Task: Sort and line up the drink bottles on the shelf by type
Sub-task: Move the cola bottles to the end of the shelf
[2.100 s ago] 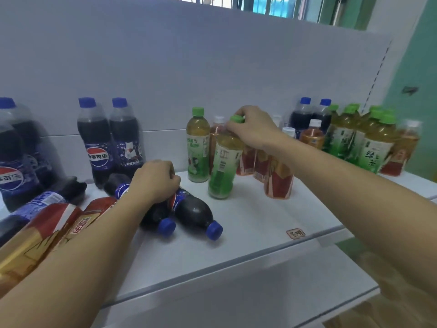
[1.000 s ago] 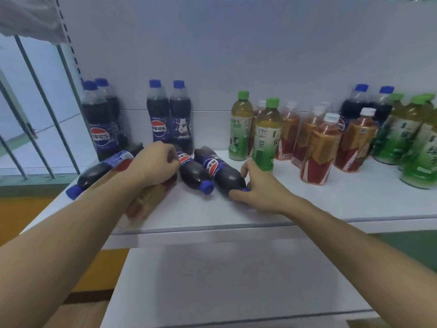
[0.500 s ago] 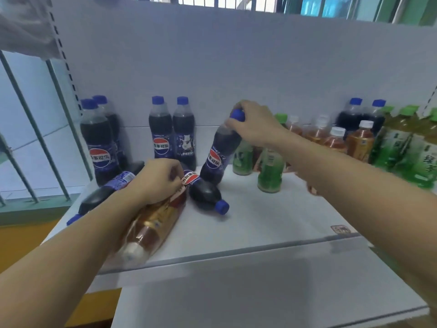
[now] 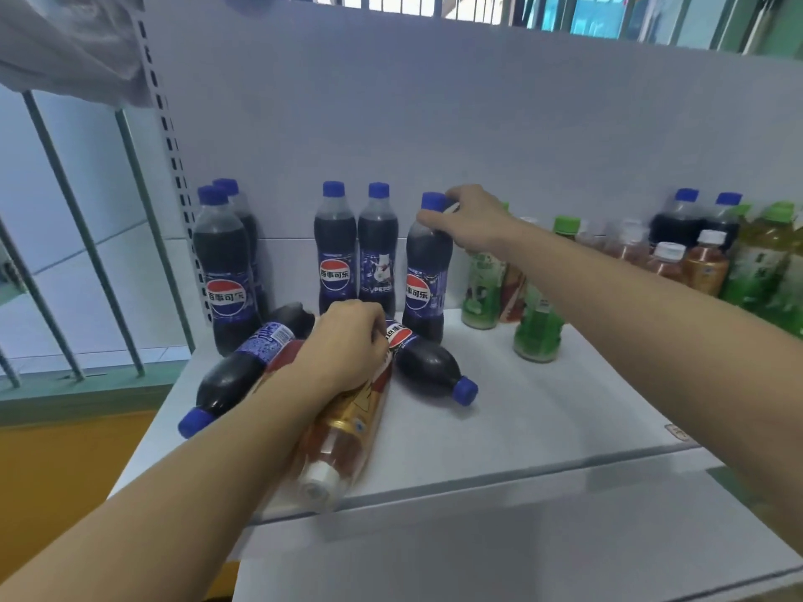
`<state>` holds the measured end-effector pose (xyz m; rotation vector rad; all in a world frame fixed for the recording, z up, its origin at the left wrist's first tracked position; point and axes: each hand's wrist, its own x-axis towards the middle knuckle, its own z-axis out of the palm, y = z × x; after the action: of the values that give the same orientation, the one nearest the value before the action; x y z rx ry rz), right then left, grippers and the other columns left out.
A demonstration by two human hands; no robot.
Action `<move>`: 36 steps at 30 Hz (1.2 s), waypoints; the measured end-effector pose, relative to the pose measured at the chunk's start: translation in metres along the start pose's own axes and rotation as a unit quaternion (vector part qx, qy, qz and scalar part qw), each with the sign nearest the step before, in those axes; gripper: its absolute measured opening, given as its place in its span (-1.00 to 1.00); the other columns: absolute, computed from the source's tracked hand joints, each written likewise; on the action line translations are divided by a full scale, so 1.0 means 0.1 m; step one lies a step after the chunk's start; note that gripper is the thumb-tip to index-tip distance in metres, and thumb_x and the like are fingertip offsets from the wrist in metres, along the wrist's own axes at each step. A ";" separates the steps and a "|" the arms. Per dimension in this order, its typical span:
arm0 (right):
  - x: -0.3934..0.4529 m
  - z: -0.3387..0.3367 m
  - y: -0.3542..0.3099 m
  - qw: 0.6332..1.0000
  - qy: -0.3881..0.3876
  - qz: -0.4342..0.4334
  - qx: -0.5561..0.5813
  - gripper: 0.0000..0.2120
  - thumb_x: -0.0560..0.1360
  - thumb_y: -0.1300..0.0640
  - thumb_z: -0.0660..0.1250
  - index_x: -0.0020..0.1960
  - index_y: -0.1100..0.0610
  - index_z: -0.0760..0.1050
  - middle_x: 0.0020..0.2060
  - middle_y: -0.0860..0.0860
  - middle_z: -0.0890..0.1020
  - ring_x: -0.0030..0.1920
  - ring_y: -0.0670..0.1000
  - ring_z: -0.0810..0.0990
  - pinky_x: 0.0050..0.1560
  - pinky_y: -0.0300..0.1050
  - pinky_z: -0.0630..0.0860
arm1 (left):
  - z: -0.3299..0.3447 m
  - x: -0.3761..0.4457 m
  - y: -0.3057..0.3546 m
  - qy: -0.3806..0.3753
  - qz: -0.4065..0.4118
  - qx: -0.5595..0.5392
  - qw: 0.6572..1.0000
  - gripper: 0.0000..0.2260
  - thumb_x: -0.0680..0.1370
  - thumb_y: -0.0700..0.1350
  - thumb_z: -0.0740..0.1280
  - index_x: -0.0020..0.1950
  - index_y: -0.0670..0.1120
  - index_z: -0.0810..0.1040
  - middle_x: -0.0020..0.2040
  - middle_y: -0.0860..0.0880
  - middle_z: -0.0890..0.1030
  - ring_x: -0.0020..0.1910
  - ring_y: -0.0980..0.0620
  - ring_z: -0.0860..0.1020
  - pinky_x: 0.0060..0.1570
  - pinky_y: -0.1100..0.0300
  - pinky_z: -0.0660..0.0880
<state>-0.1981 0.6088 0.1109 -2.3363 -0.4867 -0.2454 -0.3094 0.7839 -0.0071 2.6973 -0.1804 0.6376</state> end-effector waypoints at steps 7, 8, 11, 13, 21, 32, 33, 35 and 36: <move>-0.71 0.27 0.36 1.000 -0.019 0.011 0.000 -0.66 0.57 -0.20 0.31 0.20 -0.03 0.36 -0.06 -0.10 0.57 -0.02 -0.07 0.60 -0.15 -0.16 0.52 | 0.04 0.03 -0.06 0.005 -0.004 -0.033 0.999 -0.96 0.55 -0.12 0.34 -0.04 -0.01 0.59 -0.12 0.06 0.60 -0.16 0.08 0.54 -0.16 0.26 0.41; -0.85 0.36 0.45 0.998 -0.062 0.021 -0.024 -0.64 0.56 -0.25 0.30 0.20 -0.04 0.36 -0.06 -0.07 0.59 -0.04 -0.07 0.60 -0.10 -0.11 0.56 | 0.05 0.02 -0.06 0.007 -0.002 -0.037 0.999 -0.96 0.55 -0.12 0.35 -0.04 -0.01 0.59 -0.13 0.06 0.60 -0.16 0.10 0.54 -0.17 0.26 0.41; -1.23 0.57 0.69 0.980 -0.171 0.047 -0.089 -0.50 0.50 -0.41 0.24 0.24 -0.08 0.32 -0.06 -0.01 0.65 -0.07 -0.01 0.63 0.05 0.02 0.59 | 0.06 0.03 -0.07 0.012 0.004 -0.044 0.999 -0.96 0.54 -0.11 0.35 -0.04 -0.01 0.60 -0.14 0.07 0.60 -0.17 0.10 0.54 -0.18 0.27 0.39; -1.39 0.63 0.77 0.980 -0.177 0.060 -0.067 -0.50 0.50 -0.37 0.27 0.27 -0.10 0.31 -0.05 0.02 0.66 -0.10 0.02 0.65 0.03 0.03 0.60 | 0.07 0.03 -0.08 0.015 0.002 -0.050 0.999 -0.96 0.55 -0.11 0.35 -0.04 -0.01 0.60 -0.14 0.06 0.60 -0.17 0.09 0.55 -0.16 0.26 0.40; -1.67 0.38 0.91 0.993 -0.045 0.076 0.084 -0.78 0.55 -0.16 0.35 0.09 -0.08 0.41 -0.29 0.02 0.59 -0.32 -0.04 0.49 -0.26 -0.11 0.42 | 0.07 0.02 -0.11 0.020 0.006 -0.040 0.999 -0.95 0.54 -0.09 0.37 -0.04 -0.01 0.62 -0.12 0.05 0.61 -0.14 0.07 0.55 -0.09 0.17 0.49; -1.11 -0.44 0.32 0.993 0.094 0.048 0.048 -0.80 0.62 -0.02 0.29 0.16 0.06 0.46 -0.14 0.05 0.65 -0.43 -0.05 0.65 -0.44 -0.26 0.52 | 0.07 -0.01 -0.05 0.006 -0.039 -0.033 0.999 -0.95 0.54 -0.09 0.38 -0.01 -0.01 0.61 -0.06 0.02 0.64 -0.12 0.05 0.56 -0.05 0.19 0.46; -1.04 -0.48 0.25 0.996 0.084 0.033 0.022 -0.82 0.62 -0.01 0.28 0.16 0.05 0.46 -0.12 0.04 0.64 -0.39 -0.02 0.66 -0.41 -0.24 0.52 | 0.06 -0.01 -0.06 0.004 -0.040 -0.035 0.999 -0.95 0.55 -0.10 0.38 -0.01 0.00 0.61 -0.05 0.02 0.65 -0.11 0.05 0.57 -0.03 0.18 0.47; -0.90 -0.53 0.15 0.997 0.062 -0.014 -0.052 -0.88 0.63 0.03 0.23 0.15 0.01 0.43 -0.02 0.02 0.59 -0.18 0.05 0.62 -0.19 -0.18 0.49 | 0.05 0.00 -0.06 0.002 -0.039 -0.035 0.999 -0.94 0.56 -0.10 0.38 0.01 -0.01 0.60 -0.03 0.01 0.64 -0.09 0.04 0.57 0.00 0.18 0.48; -0.85 -0.54 0.12 0.994 0.045 -0.034 -0.090 -0.88 0.64 0.05 0.21 0.16 0.01 0.43 0.01 0.01 0.56 -0.08 0.07 0.57 -0.09 -0.16 0.41 | 0.05 0.00 -0.06 0.001 -0.040 -0.033 0.999 -0.94 0.56 -0.11 0.38 0.02 -0.01 0.60 -0.02 0.01 0.64 -0.08 0.03 0.57 0.01 0.17 0.48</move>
<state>-0.2723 0.5403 0.1161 -2.4729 -0.5184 -0.4410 -0.3061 0.7872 -0.0128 2.6258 -0.0916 0.6007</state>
